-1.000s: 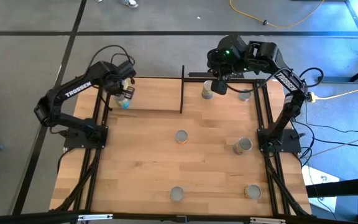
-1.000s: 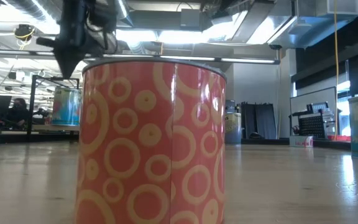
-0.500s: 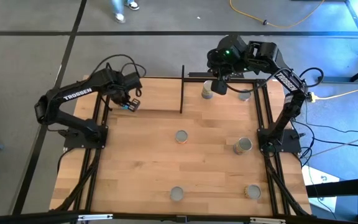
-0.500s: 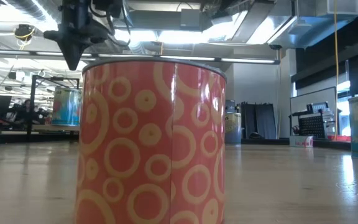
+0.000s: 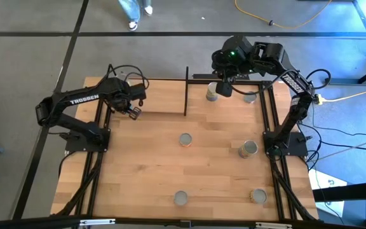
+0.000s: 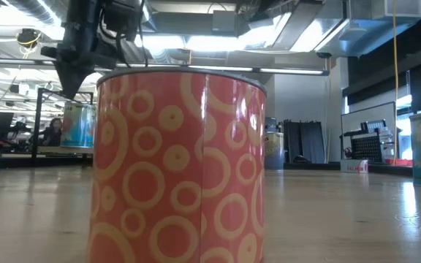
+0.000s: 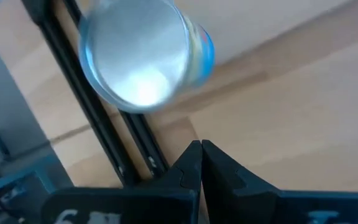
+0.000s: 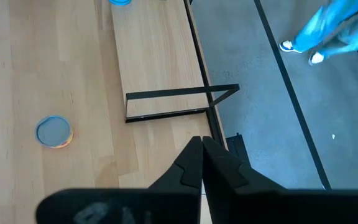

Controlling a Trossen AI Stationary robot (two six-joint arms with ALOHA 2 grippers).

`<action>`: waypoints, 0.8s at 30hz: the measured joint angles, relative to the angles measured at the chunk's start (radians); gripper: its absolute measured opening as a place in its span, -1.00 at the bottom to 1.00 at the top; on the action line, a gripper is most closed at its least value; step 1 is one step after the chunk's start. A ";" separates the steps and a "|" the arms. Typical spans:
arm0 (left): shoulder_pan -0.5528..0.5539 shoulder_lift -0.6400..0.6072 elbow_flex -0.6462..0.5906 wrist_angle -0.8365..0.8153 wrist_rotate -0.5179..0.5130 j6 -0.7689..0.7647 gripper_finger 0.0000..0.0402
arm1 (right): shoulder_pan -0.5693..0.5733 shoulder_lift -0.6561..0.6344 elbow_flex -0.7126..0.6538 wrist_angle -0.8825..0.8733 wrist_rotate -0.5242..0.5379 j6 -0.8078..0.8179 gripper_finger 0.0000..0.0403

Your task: Pick and place cans onto a shelf

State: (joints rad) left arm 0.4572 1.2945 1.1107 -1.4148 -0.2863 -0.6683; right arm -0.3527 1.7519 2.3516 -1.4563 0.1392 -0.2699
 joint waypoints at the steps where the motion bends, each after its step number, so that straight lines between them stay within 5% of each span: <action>1: 0.000 0.000 0.000 0.008 -0.019 0.006 -1.00 | 0.000 0.000 0.000 0.000 0.000 0.000 -0.95; 24: 0.039 0.000 0.000 0.038 -0.009 0.050 -1.00 | 0.000 0.000 0.000 0.000 0.000 0.000 -0.95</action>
State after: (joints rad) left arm 0.4957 1.2945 1.1103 -1.3763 -0.2956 -0.6178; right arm -0.3527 1.7519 2.3516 -1.4559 0.1393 -0.2695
